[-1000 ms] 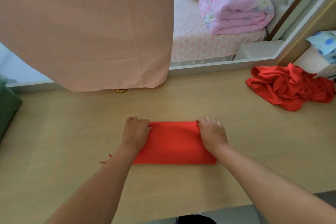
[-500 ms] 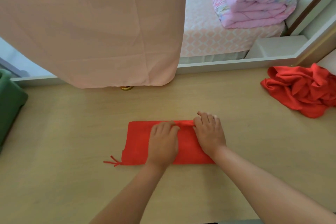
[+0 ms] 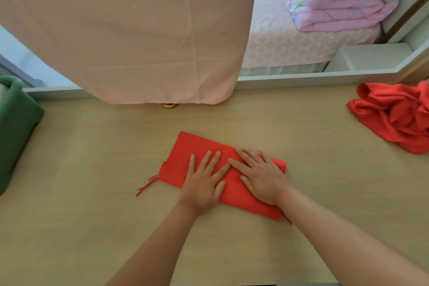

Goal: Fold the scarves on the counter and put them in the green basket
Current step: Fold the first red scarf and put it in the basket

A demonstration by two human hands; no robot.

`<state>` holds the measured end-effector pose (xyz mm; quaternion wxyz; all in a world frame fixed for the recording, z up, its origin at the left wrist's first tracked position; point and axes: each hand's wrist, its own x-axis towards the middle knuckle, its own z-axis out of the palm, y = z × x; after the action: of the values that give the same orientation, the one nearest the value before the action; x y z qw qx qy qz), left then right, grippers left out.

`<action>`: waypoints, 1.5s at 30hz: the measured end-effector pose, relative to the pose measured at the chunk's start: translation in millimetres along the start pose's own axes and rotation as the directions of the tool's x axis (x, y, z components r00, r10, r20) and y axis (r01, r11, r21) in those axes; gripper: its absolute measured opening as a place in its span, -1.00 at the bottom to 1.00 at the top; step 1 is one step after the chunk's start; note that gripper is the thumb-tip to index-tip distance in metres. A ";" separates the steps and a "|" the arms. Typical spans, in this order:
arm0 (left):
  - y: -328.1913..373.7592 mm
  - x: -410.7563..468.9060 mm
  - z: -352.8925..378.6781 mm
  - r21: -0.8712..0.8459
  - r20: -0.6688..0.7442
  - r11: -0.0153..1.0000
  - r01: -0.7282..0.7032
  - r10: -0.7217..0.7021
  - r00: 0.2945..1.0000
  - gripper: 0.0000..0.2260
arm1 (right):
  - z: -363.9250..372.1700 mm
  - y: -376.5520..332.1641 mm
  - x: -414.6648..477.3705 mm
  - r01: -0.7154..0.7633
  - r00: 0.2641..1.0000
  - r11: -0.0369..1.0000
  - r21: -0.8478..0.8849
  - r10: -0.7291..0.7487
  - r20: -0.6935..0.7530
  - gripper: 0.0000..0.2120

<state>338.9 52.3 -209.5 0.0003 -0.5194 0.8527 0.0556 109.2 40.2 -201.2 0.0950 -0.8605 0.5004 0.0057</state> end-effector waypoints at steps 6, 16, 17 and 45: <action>-65.0 -11.6 -6.0 0.072 -0.038 0.936 0.344 -0.342 0.939 -0.45 | -0.4 -7.4 -27.5 -0.276 0.958 0.952 0.129 0.263 0.112 -0.39; 11.5 -46.3 -39.0 -0.182 -0.086 0.962 0.203 -0.221 0.971 -0.54 | -16.4 -75.1 -46.6 -0.510 0.858 0.850 0.133 0.492 0.144 -0.43; 13.8 -53.3 -31.6 -0.198 -0.032 0.964 0.179 -0.188 0.982 -0.46 | -17.1 -78.9 -51.4 -0.508 0.860 0.849 0.144 0.490 0.143 -0.44; 17.1 -140.3 -35.1 -0.406 0.110 0.896 -0.180 0.243 0.964 -0.61 | -7.3 -129.7 -146.4 -0.291 0.954 0.931 0.219 0.266 0.135 -0.59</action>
<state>390.3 181.0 -164.9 -0.0426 -0.4068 0.8729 0.2660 147.3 227.3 -158.2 0.2210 -0.7618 0.6089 0.0039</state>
